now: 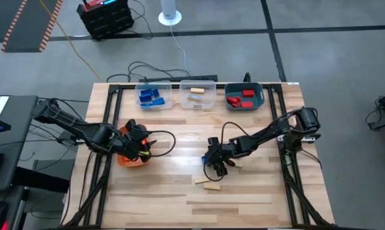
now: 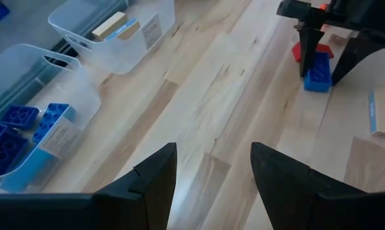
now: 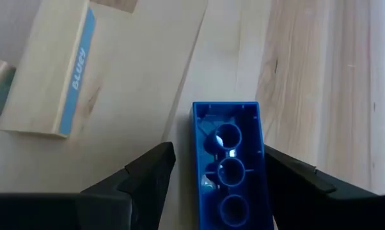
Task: Sort blocks
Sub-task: Put the blue game piece into the left transparent bin
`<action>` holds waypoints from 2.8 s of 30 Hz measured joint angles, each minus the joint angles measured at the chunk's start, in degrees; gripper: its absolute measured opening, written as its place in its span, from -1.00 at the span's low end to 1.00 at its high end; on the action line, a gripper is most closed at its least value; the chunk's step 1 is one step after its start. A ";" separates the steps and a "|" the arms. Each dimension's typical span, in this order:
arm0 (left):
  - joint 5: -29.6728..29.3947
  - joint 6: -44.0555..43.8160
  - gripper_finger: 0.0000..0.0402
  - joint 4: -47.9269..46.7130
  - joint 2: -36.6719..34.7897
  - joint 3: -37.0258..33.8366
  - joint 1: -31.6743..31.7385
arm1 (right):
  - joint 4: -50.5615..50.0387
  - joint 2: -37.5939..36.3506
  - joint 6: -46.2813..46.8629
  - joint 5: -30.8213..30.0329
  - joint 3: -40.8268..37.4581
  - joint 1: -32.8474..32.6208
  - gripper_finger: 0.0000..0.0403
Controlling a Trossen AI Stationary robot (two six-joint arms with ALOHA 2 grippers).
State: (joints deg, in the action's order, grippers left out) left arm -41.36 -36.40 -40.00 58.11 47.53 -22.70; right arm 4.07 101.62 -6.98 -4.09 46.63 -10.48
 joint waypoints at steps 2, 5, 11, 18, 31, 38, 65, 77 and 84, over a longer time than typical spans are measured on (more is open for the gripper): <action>0.00 0.07 -0.03 0.10 0.01 0.00 0.00 | 0.13 -0.11 -0.15 -0.08 0.00 0.12 0.23; 0.02 1.26 -0.03 0.57 0.00 0.00 0.00 | 0.70 -0.11 -0.44 -0.19 0.00 0.45 0.05; 0.02 7.51 -0.03 5.24 2.29 0.00 0.00 | 0.36 -1.05 -1.12 -0.38 0.33 1.78 -0.20; 0.69 33.12 -0.03 21.75 10.84 0.00 -0.38 | 2.49 -8.98 -1.89 5.65 0.35 6.45 -0.20; -0.18 72.77 -0.03 50.25 27.96 0.00 1.34 | 16.04 -8.50 8.84 26.02 0.42 11.38 -0.16; 3.80 76.29 -0.03 54.89 29.24 0.00 1.75 | 19.07 -8.54 11.95 26.74 0.43 11.32 -0.11; 12.87 84.53 -0.56 62.36 29.18 0.00 3.67 | 17.58 -8.52 16.51 27.17 5.99 9.40 -0.08; 11.26 71.95 -0.56 58.44 26.28 -0.02 3.92 | 6.49 -13.46 11.31 26.29 6.14 13.76 0.28; 6.45 56.10 -0.56 34.27 15.03 0.00 10.20 | -7.76 -21.90 6.43 15.35 6.10 16.71 0.29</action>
State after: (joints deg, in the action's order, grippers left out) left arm -34.92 19.70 -5.73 73.13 47.53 -12.50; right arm -3.69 79.72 -0.55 11.27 52.73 6.23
